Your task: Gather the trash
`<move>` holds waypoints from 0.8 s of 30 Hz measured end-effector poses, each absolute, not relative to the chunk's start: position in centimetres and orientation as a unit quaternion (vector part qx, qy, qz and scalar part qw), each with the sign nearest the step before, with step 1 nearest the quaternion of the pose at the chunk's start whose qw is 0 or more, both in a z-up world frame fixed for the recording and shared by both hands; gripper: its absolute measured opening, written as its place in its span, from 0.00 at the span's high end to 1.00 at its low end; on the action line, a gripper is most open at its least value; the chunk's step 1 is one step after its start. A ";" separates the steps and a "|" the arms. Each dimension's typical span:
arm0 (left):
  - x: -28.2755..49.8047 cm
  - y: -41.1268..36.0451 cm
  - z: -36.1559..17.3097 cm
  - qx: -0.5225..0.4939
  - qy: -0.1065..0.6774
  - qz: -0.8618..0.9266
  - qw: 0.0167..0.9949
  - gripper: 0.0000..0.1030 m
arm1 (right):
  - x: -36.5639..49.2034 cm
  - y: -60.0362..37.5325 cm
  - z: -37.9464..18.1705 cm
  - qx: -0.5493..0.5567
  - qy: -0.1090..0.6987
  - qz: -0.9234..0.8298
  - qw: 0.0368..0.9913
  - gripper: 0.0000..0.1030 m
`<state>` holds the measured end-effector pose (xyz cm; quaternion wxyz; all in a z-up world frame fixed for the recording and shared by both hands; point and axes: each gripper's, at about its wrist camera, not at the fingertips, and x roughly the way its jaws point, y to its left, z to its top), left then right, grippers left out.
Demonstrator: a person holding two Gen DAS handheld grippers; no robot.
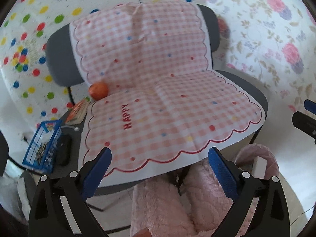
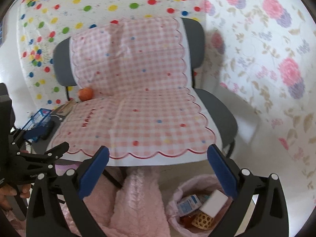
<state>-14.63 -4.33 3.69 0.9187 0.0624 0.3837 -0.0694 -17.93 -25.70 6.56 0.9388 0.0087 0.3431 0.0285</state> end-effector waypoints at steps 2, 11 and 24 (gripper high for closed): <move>-14.7 -3.6 3.8 0.062 0.383 -0.055 0.920 0.06 | -17.8 -24.9 6.7 0.001 0.339 0.037 0.940 0.06; -14.7 -1.7 3.7 0.050 0.387 -0.036 0.920 0.06 | -16.6 -22.5 6.4 -0.011 0.342 0.065 0.938 0.06; -14.0 -0.6 3.4 0.043 0.391 -0.028 0.919 0.06 | -16.3 -22.9 6.0 -0.013 0.347 0.044 0.937 0.06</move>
